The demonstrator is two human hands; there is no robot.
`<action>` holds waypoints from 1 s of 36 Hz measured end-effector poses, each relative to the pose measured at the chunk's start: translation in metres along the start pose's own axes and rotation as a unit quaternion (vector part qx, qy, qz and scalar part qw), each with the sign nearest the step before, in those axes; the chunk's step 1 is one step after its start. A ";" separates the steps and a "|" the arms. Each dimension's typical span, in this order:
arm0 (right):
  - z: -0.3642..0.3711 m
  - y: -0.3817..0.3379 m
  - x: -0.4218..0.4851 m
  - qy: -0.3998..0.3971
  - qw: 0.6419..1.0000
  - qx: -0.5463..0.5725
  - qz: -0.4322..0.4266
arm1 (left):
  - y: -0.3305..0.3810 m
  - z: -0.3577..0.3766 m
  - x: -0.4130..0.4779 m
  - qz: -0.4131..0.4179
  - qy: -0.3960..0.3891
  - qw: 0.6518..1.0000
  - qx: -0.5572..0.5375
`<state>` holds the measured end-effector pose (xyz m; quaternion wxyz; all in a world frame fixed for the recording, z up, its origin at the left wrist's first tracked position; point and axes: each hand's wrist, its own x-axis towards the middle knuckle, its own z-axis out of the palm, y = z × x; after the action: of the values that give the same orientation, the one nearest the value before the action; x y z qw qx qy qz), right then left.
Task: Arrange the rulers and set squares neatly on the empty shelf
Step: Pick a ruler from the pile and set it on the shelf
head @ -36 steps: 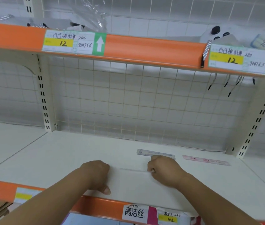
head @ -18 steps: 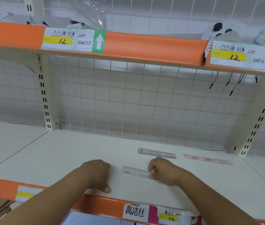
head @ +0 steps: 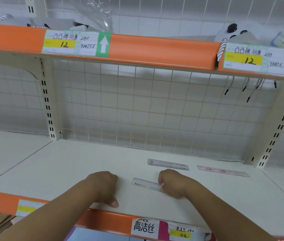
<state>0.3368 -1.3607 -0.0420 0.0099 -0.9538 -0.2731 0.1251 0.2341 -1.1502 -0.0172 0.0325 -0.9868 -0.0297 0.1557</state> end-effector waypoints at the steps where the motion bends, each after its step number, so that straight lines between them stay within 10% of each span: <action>1: -0.001 0.000 0.000 0.000 1.000 -0.001 -0.002 | 0.000 0.000 0.000 0.000 0.000 1.000 0.000; 36: -0.013 0.056 0.043 0.178 0.984 0.020 -0.005 | 0.003 -0.003 -0.001 -0.014 -0.011 1.000 0.000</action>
<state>0.4043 -1.3852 -0.0448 0.0783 -0.9590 -0.2693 -0.0408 0.2347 -1.1536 -0.0141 0.0344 -0.9846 -0.0438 0.1658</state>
